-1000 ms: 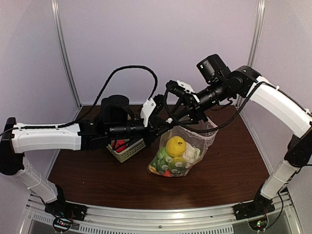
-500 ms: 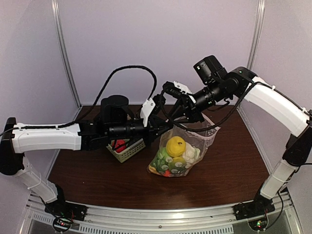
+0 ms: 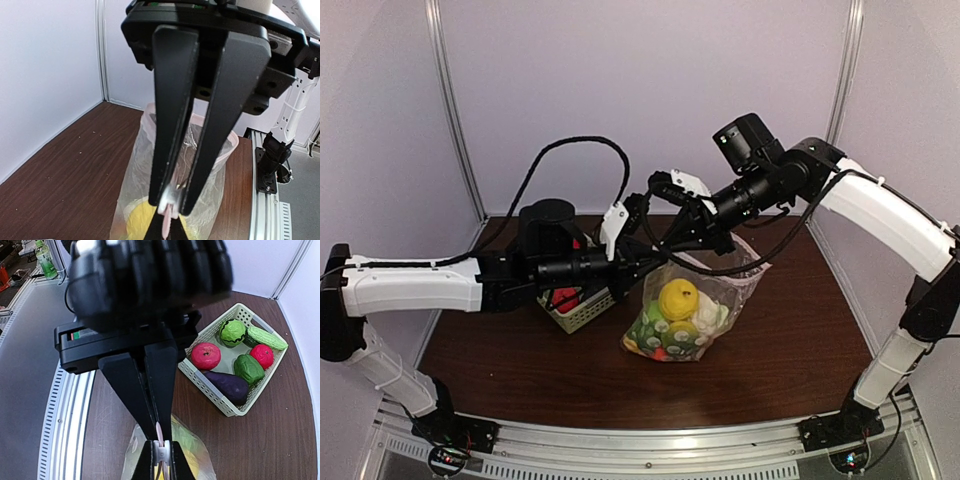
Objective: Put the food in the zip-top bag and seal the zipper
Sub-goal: Zip the zipper on the zipper food storage bag.
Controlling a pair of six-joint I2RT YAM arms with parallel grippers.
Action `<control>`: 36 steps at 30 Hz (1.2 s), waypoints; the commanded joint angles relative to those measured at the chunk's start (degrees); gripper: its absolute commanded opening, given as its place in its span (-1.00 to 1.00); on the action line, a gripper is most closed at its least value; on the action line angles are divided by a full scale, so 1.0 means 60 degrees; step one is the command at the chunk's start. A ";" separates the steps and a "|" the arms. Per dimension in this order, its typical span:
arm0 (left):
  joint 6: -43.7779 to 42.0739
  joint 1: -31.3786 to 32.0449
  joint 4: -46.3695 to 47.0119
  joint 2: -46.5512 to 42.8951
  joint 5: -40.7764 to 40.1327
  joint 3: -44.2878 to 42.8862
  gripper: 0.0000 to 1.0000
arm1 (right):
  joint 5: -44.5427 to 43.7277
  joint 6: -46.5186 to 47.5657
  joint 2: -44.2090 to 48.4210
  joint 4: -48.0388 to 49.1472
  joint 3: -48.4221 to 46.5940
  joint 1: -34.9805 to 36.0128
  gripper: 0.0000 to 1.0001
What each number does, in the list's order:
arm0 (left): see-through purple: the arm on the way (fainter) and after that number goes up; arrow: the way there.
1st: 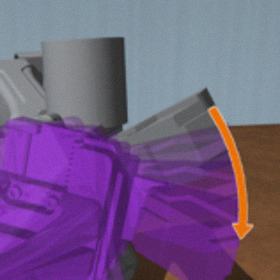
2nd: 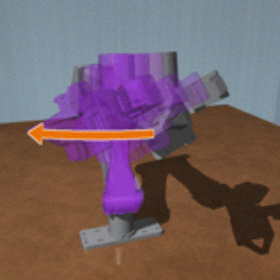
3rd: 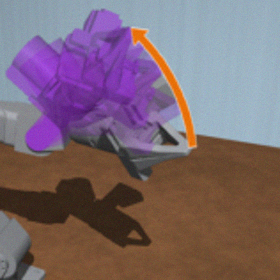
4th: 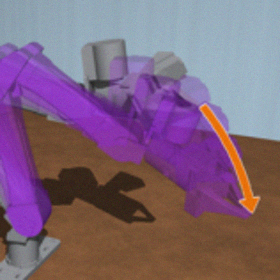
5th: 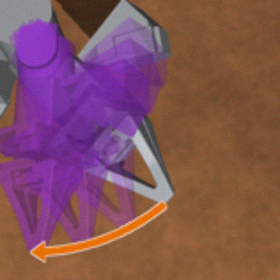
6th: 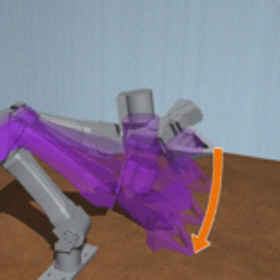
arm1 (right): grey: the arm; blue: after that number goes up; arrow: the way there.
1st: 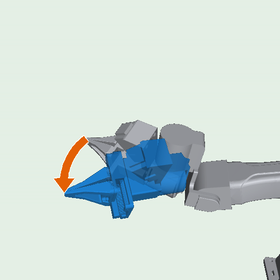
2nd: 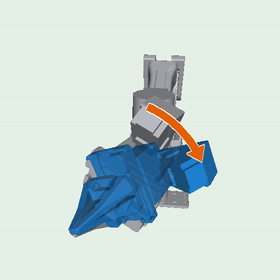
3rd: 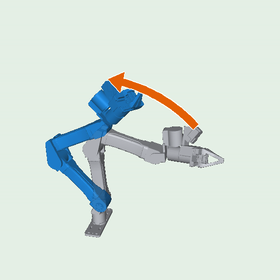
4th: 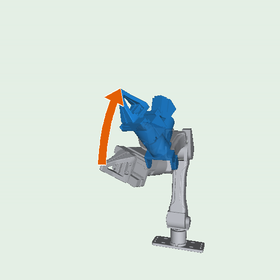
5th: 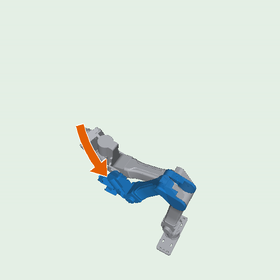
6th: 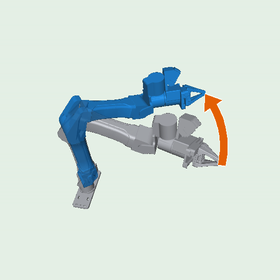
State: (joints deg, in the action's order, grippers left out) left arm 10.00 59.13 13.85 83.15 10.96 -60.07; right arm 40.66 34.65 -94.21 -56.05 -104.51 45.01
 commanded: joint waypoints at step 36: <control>0.0039 -0.0787 0.0387 -0.2034 -0.1436 0.1497 -1.00 | -0.2422 0.1917 0.0604 -0.3037 0.0081 -0.3129 -0.90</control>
State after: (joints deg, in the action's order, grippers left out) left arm 10.83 55.99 14.85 74.15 4.69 -51.83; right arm 33.74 44.49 -92.86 -70.04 -105.91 30.30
